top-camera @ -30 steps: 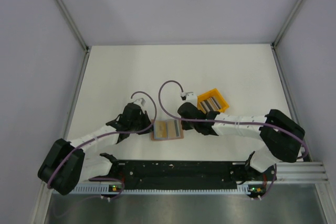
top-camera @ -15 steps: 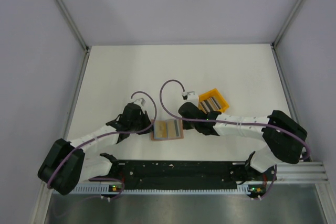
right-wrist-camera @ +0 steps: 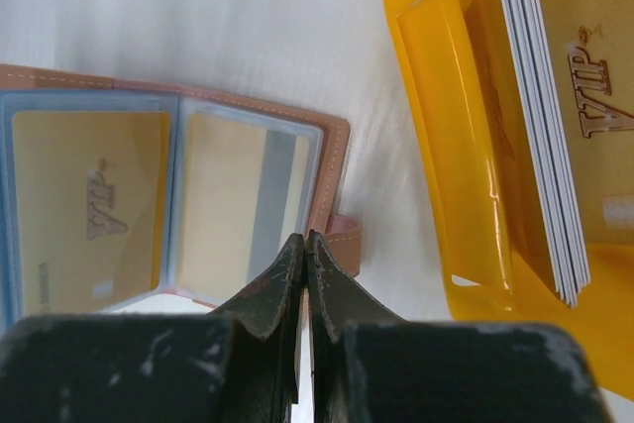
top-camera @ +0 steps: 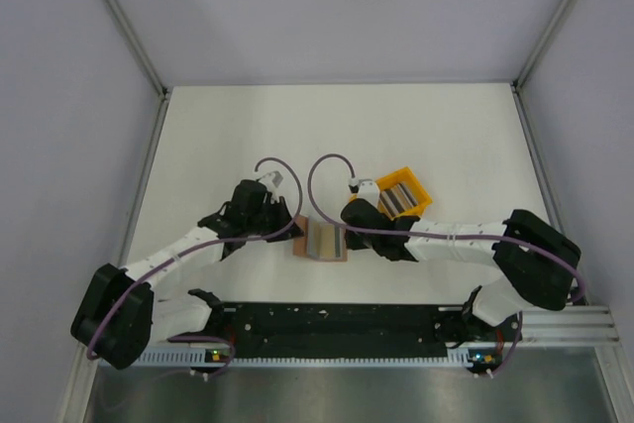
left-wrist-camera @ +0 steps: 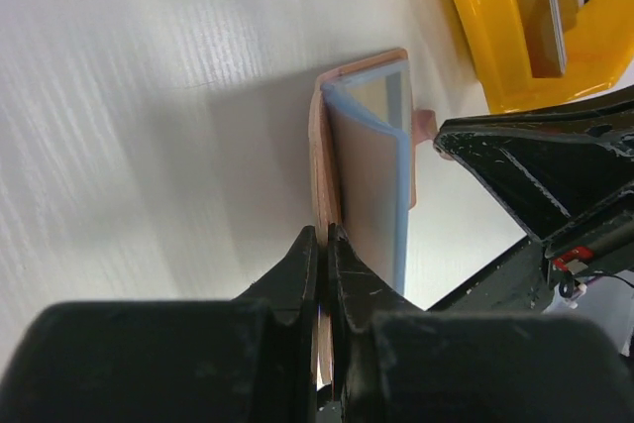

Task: Put the credit cards into the card holder
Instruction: Close the card holder at the center of the board.

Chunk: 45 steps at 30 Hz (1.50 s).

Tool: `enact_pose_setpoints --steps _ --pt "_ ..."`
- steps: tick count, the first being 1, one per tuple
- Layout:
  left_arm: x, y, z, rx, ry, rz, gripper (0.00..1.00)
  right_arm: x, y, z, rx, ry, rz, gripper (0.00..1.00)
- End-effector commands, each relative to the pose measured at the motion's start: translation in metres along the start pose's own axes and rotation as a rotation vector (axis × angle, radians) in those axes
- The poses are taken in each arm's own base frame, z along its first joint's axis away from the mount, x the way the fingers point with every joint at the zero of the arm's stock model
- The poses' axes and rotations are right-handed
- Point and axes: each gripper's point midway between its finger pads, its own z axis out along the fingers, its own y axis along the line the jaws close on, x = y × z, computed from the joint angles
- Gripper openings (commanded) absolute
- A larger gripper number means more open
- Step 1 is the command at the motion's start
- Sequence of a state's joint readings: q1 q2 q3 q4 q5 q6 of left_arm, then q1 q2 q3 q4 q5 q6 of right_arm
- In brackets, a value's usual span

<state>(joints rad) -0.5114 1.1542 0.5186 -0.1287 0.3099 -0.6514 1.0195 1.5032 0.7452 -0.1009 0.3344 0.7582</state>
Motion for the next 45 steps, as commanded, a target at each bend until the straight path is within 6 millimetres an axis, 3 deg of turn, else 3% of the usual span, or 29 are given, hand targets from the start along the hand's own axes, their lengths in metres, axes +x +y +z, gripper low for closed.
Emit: enact_pose_setpoints --steps 1,11,15,19,32,45 --pt "-0.012 -0.027 -0.008 0.098 -0.01 0.041 0.06 -0.005 0.012 -0.008 -0.06 -0.032 0.053 0.0" --pt "-0.013 -0.042 -0.008 0.169 0.014 0.044 0.2 0.002 0.008 -0.007 -0.067 -0.035 0.098 0.0" --pt "-0.009 -0.043 -0.006 0.172 0.03 0.044 0.33 0.0 0.009 -0.008 -0.078 -0.05 0.118 0.0" --pt "-0.006 -0.044 -0.003 0.184 0.047 0.046 0.37 0.001 0.009 -0.008 -0.079 -0.05 0.121 0.0" --pt "-0.013 -0.07 0.001 0.282 0.036 0.068 0.41 0.0 0.008 -0.007 -0.073 -0.055 0.127 0.0" --pt "0.009 -0.072 0.031 0.322 0.087 0.032 0.36 -0.008 -0.008 -0.016 -0.032 -0.128 0.192 0.0"
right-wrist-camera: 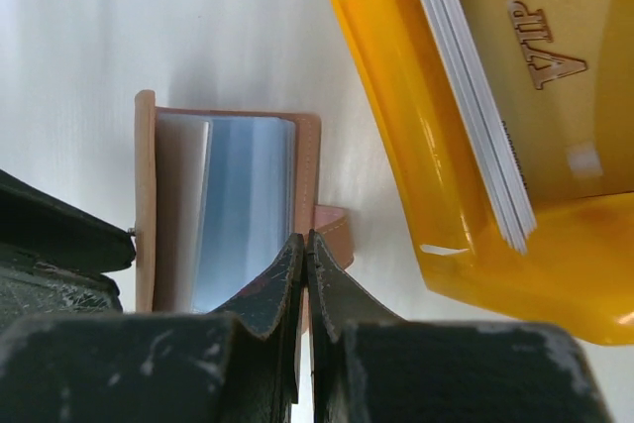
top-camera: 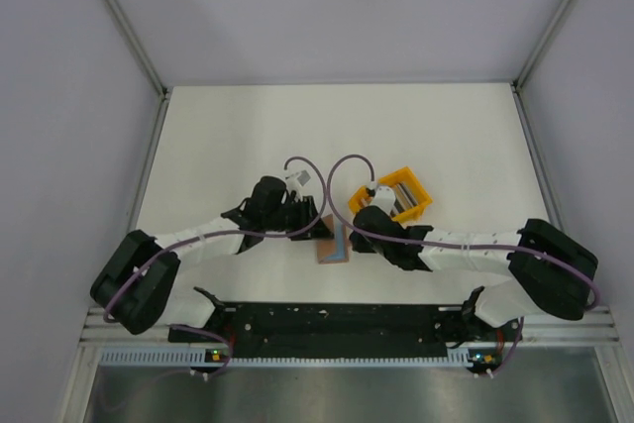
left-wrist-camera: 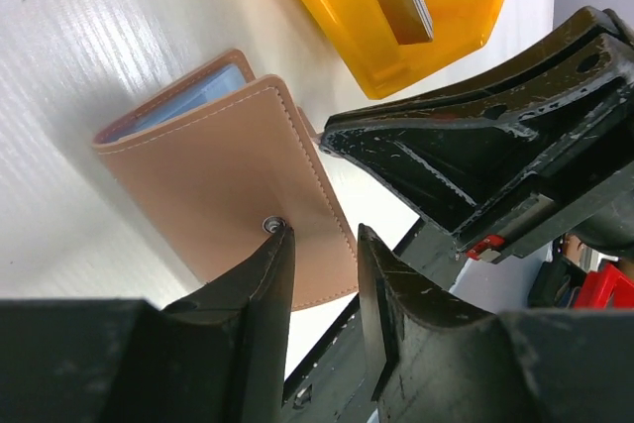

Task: Put the credit cards into the card holder
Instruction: Close the card holder at the center of the board.

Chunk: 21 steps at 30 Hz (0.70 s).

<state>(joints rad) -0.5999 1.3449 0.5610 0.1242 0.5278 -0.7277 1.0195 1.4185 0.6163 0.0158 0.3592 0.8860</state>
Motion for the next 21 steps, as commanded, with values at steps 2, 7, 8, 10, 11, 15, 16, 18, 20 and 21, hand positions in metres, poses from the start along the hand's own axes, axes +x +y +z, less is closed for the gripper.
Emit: enact_pose_setpoints --steps 2,7,8,10,11,15,16,18,20,21 --pt "-0.005 -0.006 0.012 0.047 -0.032 0.019 0.36 -0.012 0.0 -0.009 -0.005 -0.07 0.047 0.0" --pt "0.005 0.013 0.028 0.007 0.001 -0.003 0.36 -0.01 -0.001 -0.007 -0.002 -0.069 0.064 0.0" --pt "0.007 0.016 0.031 0.007 0.01 -0.012 0.35 -0.009 -0.002 -0.007 -0.002 -0.065 0.062 0.0" --pt "0.014 0.022 0.038 0.005 0.032 -0.027 0.34 -0.009 -0.002 -0.007 -0.002 -0.067 0.065 0.0" --pt "0.017 0.024 0.041 0.0 0.039 -0.031 0.34 -0.009 -0.001 -0.007 -0.004 -0.065 0.065 0.0" --pt "0.025 0.039 0.047 -0.056 0.062 -0.037 0.33 -0.008 0.0 -0.007 -0.007 -0.063 0.064 0.0" --pt "0.026 0.042 0.048 -0.065 0.065 -0.038 0.33 -0.009 0.001 -0.008 -0.014 -0.061 0.061 0.0" --pt "0.028 0.045 0.048 -0.077 0.065 -0.042 0.32 -0.008 0.003 -0.007 -0.018 -0.053 0.054 0.0" --pt "0.028 0.046 0.048 -0.083 0.063 -0.038 0.32 -0.006 0.006 -0.006 -0.031 -0.044 0.049 0.0" --pt "0.028 0.045 0.049 -0.081 0.063 -0.038 0.32 -0.006 0.008 -0.005 -0.038 -0.043 0.05 0.0"
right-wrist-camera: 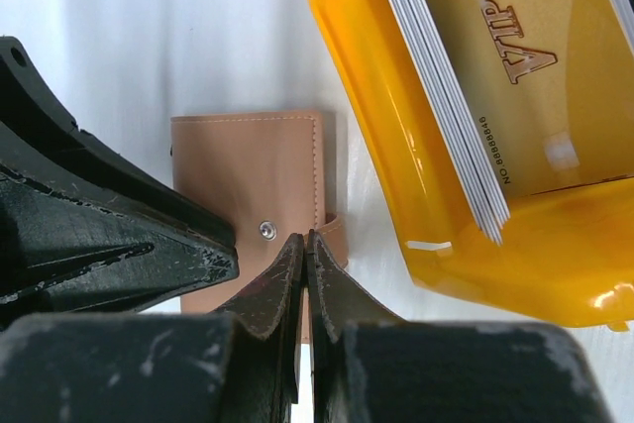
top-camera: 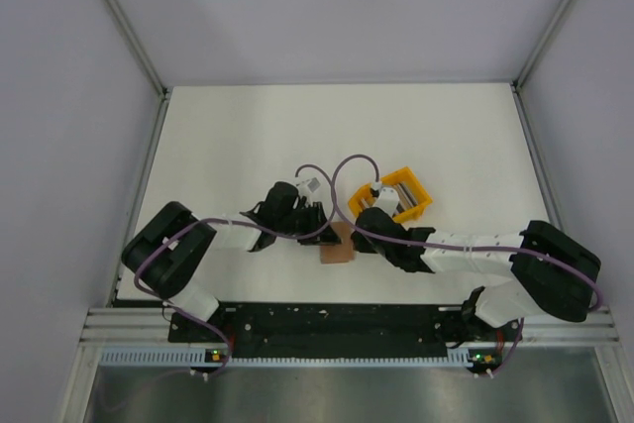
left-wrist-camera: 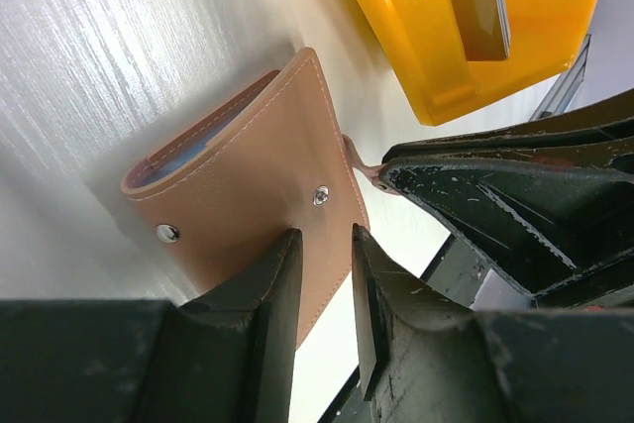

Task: Put the credit cards into the card holder
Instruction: Close the card holder at the center of the board.

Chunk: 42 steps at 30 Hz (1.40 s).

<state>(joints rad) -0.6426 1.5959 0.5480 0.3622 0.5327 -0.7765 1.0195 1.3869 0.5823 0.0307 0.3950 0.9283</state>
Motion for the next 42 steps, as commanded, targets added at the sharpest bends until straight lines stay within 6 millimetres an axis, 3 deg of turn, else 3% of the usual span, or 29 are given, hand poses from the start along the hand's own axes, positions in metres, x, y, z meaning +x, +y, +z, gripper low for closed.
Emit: enact_pose_setpoints --steps 1,13,30,34,37,42 --pt "0.01 0.022 0.006 -0.084 0.011 0.003 0.32 -0.002 0.016 -0.002 -0.06 -0.005 0.006 0.0" --pt "0.014 0.027 0.011 -0.106 0.027 0.016 0.26 -0.001 0.034 0.005 -0.105 0.016 0.014 0.0" --pt "0.017 0.027 0.009 -0.107 0.028 0.027 0.2 -0.004 0.036 0.013 -0.078 0.005 0.021 0.0" --pt "0.009 0.022 0.004 -0.115 0.001 0.048 0.23 -0.012 0.038 0.003 -0.104 -0.018 -0.022 0.12" --pt "0.0 0.015 0.0 -0.118 -0.024 0.067 0.24 -0.027 0.041 -0.011 -0.119 -0.054 -0.061 0.27" --pt "-0.014 0.0 -0.008 -0.109 -0.066 0.105 0.27 -0.05 0.046 -0.03 -0.161 -0.096 -0.12 0.37"
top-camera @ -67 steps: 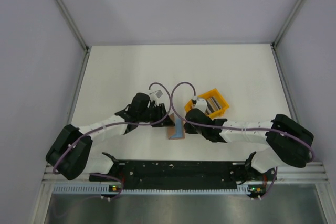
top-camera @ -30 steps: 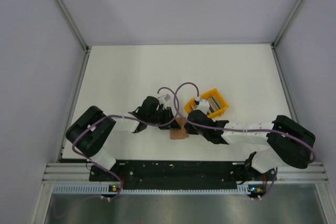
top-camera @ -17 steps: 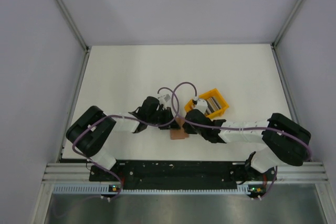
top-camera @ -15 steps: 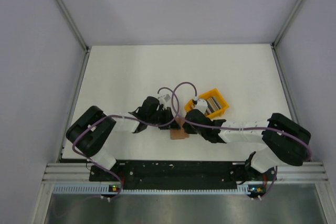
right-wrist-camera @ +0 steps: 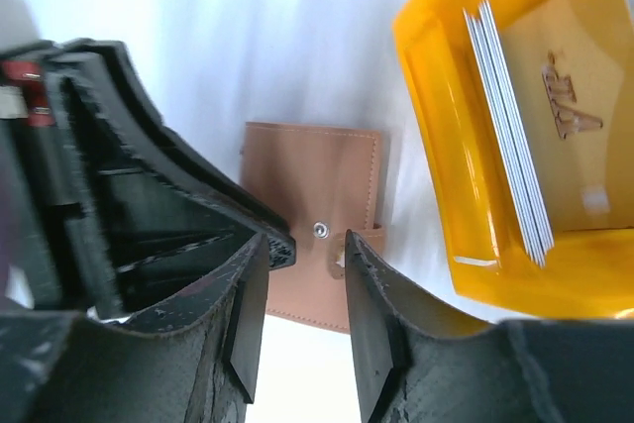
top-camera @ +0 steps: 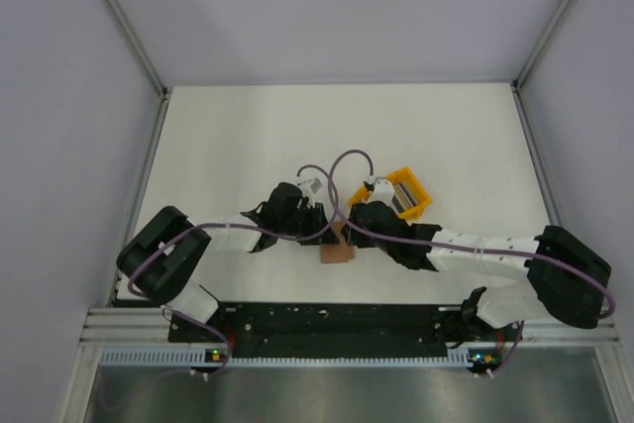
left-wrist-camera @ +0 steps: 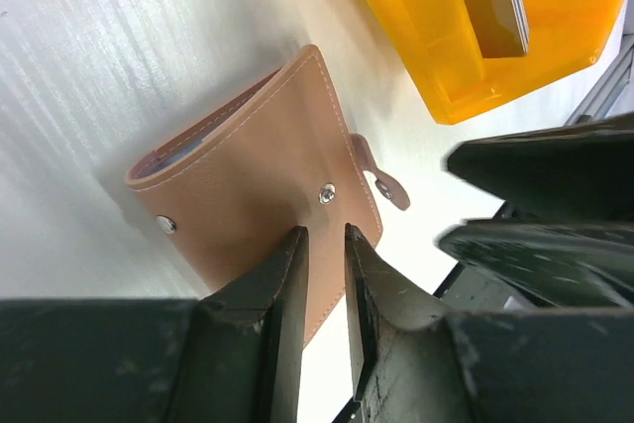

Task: Put the credit cards into the card holder
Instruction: Close the card holder at the center of the board.

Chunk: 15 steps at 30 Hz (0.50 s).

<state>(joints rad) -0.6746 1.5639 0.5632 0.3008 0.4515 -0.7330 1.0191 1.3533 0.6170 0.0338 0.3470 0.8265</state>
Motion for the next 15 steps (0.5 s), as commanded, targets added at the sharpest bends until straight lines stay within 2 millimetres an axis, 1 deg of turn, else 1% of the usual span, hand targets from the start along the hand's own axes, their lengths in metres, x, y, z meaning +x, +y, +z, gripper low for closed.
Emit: enact_pose_setpoints --steps 1,3,6,9,12,13,15 --pt "-0.016 -0.001 -0.01 -0.059 -0.052 0.054 0.27 -0.043 0.023 -0.023 -0.078 -0.094 -0.046 0.37" --pt "-0.019 -0.003 -0.015 -0.073 -0.064 0.063 0.29 -0.048 0.019 -0.025 -0.084 -0.097 -0.032 0.35" --pt "-0.025 -0.003 -0.022 -0.104 -0.082 0.09 0.31 -0.041 -0.003 -0.024 -0.042 -0.068 -0.016 0.23" --pt "-0.028 -0.001 -0.029 -0.138 -0.099 0.115 0.35 -0.03 -0.017 -0.021 -0.036 -0.024 -0.007 0.17" --pt "-0.028 0.004 -0.034 -0.167 -0.101 0.137 0.4 -0.022 -0.019 -0.019 -0.052 0.015 -0.022 0.15" --pt "-0.026 0.008 -0.034 -0.182 -0.095 0.14 0.41 -0.018 -0.017 -0.019 -0.069 0.03 -0.031 0.14" --pt "-0.025 0.018 -0.035 -0.225 -0.098 0.149 0.48 -0.011 -0.014 -0.017 -0.093 0.062 -0.047 0.13"
